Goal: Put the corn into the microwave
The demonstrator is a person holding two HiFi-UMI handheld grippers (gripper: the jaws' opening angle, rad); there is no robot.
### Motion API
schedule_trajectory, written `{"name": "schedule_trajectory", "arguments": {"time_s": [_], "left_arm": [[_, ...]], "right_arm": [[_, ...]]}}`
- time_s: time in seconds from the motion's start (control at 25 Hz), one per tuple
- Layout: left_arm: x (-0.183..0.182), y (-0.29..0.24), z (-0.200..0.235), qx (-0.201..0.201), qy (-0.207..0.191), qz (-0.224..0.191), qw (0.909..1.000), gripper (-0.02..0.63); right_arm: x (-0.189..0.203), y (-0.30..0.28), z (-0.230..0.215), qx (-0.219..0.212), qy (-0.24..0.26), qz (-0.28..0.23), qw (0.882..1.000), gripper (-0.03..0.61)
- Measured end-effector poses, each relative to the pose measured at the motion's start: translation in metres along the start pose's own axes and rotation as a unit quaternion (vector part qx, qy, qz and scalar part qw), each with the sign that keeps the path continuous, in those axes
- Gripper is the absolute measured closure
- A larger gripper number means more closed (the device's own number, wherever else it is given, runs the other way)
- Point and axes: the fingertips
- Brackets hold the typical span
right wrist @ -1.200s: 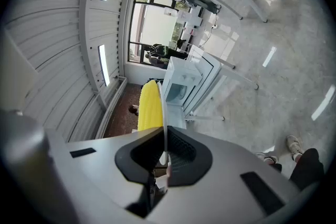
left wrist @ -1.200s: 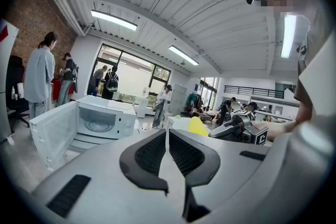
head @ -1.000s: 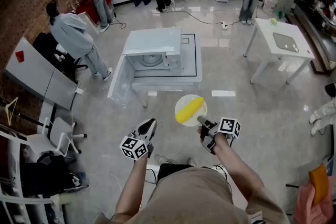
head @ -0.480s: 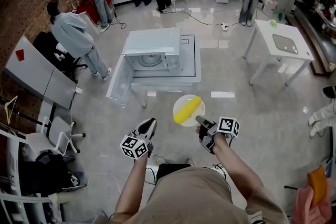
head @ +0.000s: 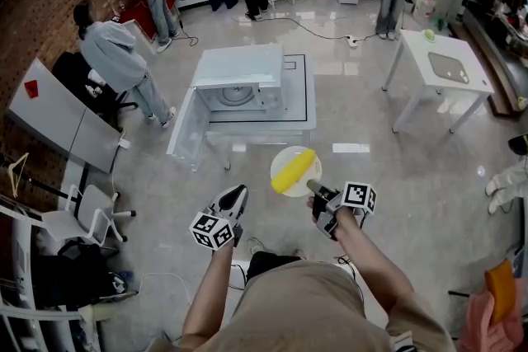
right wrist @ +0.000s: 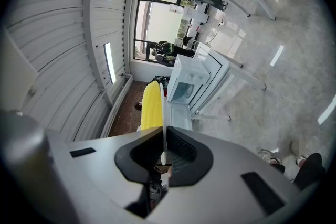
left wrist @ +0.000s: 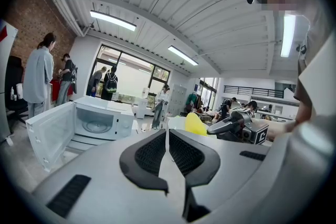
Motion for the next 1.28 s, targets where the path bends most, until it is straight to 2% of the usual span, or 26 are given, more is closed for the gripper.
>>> {"name": "schedule_trajectory", "arguments": {"time_s": [0.28, 0.64, 1.28], "left_arm": [[-0.006, 0.002, 0.017, 0.001, -0.001, -0.004, 1.0, 0.604], [-0.015, 0.003, 0.062, 0.009, 0.0, -0.003, 1.0, 0.606], [-0.035, 0.0, 0.145, 0.059, -0.003, 0.01, 0.9982, 0.606]], "right_arm": [[-0.001, -0.017, 0.006, -0.005, 0.001, -0.001, 1.0, 0.561], [-0.003, -0.058, 0.015, -0.002, -0.006, -0.005, 1.0, 0.561], [-0.013, -0.147, 0.037, 0.004, -0.013, -0.036, 0.999, 0.561]]}}
Point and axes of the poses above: the fingertips, and each gripper's own axes: y backward along the fingers, z to its left, x out of its underside, and after that the axes turned 7 degrees about z, right-handed
